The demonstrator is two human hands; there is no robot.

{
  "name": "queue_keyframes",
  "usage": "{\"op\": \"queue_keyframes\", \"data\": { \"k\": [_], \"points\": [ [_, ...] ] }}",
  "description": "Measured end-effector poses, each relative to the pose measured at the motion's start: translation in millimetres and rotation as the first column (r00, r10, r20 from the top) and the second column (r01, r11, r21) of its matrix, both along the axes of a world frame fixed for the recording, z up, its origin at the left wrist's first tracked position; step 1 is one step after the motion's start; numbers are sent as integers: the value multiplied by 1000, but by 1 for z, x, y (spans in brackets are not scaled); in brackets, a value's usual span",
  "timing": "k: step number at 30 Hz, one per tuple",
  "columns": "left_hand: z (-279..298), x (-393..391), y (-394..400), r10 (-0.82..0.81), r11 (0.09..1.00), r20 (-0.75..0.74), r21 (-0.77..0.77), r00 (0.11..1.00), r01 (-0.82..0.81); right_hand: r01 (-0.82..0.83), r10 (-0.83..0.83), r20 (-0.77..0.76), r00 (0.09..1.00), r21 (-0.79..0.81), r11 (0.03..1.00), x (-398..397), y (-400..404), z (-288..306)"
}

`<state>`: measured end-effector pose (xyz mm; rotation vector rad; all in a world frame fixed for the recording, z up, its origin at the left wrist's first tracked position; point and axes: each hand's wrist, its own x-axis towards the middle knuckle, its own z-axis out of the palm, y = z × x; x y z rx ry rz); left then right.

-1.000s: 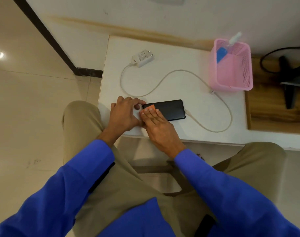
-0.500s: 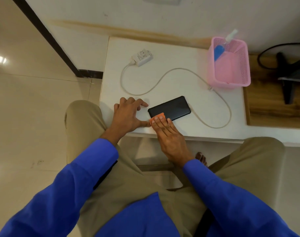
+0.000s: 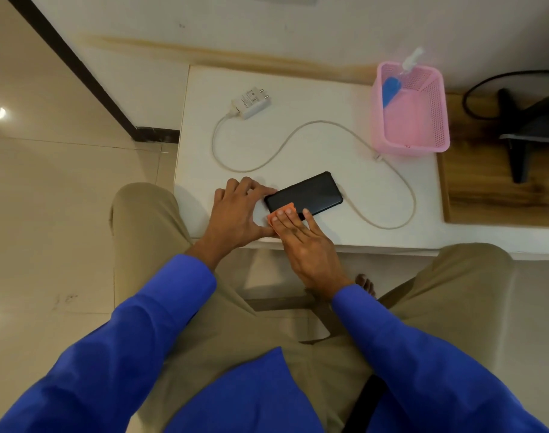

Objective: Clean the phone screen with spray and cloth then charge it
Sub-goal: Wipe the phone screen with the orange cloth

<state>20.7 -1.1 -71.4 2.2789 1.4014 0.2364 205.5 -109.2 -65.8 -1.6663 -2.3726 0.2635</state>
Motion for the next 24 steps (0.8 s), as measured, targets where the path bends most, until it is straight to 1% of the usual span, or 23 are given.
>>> {"op": "queue_keyframes", "data": {
  "k": [4, 8, 11, 15, 20, 22, 24],
  "points": [
    [0, 0, -1, 2, 1000, -16, 3, 1000, -2, -77, 72, 77, 994, 74, 994, 27, -1, 0],
    [-2, 2, -1, 18, 1000, -28, 0, 999, -18, -58, 49, 126, 991, 70, 996, 54, 0, 1],
    [-1, 4, -2, 37, 999, -14, -3, 999, -37, 31, -37, 122, 992, 49, 998, 74, 4, 4],
    [0, 5, -2, 45, 999, -6, -8, 999, -45, 193, -194, 59, 979, 32, 981, 91, 13, 5],
    [-1, 5, -1, 52, 999, 5, -12, 999, -52, 301, -301, 3, 954, 15, 953, 62, 9, -1],
    [0, 5, -1, 65, 998, 21, -14, 998, -65, 248, -248, -36, 968, 8, 969, 35, 2, -6],
    [2, 6, -2, 76, 997, 34, -15, 997, -76, 134, -132, -66, 989, 22, 991, 12, -6, -11]
  ]
}}
